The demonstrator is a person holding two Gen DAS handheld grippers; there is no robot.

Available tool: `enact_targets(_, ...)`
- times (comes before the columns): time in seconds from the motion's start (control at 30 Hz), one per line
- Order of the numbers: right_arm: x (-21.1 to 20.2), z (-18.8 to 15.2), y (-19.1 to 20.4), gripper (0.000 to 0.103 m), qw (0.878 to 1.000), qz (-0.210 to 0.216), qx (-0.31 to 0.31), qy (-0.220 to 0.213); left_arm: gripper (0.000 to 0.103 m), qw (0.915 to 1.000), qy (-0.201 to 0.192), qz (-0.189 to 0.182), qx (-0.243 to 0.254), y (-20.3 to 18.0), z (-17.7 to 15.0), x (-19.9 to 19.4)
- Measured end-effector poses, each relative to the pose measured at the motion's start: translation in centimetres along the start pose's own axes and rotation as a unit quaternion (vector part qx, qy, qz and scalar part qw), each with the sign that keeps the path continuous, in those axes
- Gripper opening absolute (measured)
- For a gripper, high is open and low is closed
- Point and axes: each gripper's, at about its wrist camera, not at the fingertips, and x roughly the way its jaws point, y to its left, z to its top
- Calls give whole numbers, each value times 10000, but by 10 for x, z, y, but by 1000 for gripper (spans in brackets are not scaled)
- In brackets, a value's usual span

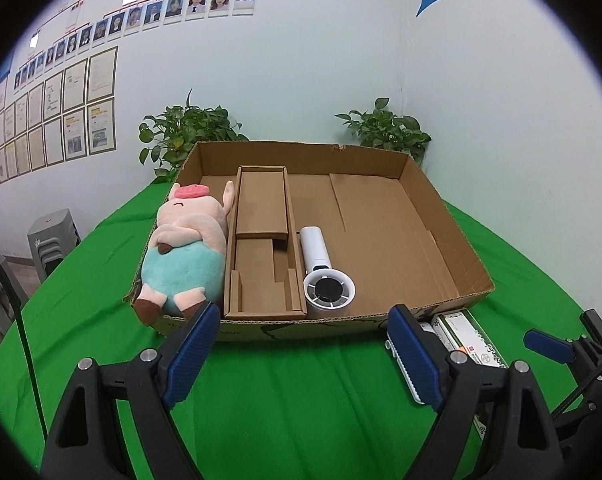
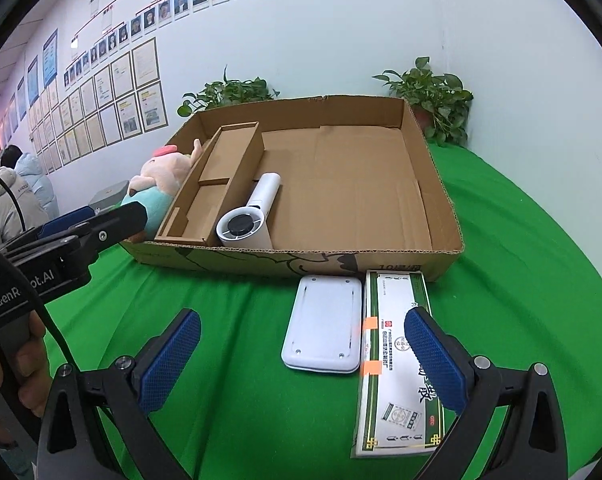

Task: Organize objects

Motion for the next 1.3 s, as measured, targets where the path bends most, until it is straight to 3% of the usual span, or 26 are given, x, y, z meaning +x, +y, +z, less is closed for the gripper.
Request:
enact_targets(0.63,-8,-8,-9,102,10000,16,50,16,86,9998,29,122,-163,3,-9,-9)
enact_targets(0.73,-8,-10,-9,94,10000,-3,61,-6,84,9997,70,103,-215,7,-10,-9)
enact_targets(0.77,-8,-10,-10,83,10000,-3,74,-25,79,9997,93,99,-205,9,-11,-9)
enact_targets(0.8,-8,-11,-10,76,10000,-8,76,-42,48,9997,102,114,-176,10,-12,-9)
enact_targets(0.83,-9,-11,-10,60,9999,-62,64,-64,12,9997,184,147,-119,10,-12,-7)
enact_targets(0.87,-8,-12,-11,51,9998,-158,36,-74,4,9993,344,152,-91,12,-13,-4)
enact_targets(0.9,-7,-11,-11,51,9998,-196,37,-67,4,9988,453,117,-120,14,-14,-1)
enact_targets(0.97,-4,-11,-14,52,9999,-121,89,-11,7,9984,518,106,-189,17,-17,1)
enact_targets(1.0,-2,-11,-14,57,9999,-33,90,34,24,9982,522,217,-185,18,-18,2)
enact_targets(1.03,0,-11,-14,78,10000,18,73,63,63,9978,529,347,-175,18,-18,3)
enact_targets(1.07,1,-12,-13,103,9999,90,70,73,82,9977,488,412,-204,20,-19,3)
enact_targets(1.1,1,-13,-12,102,9998,148,83,53,94,9981,368,417,-263,21,-20,1)
enact_targets(1.13,0,-14,-12,102,9998,201,90,29,94,9984,249,405,-291,22,-21,-1)
enact_targets(1.3,1,-18,-6,103,9994,341,-43,39,94,9981,461,380,-141,20,-22,6)
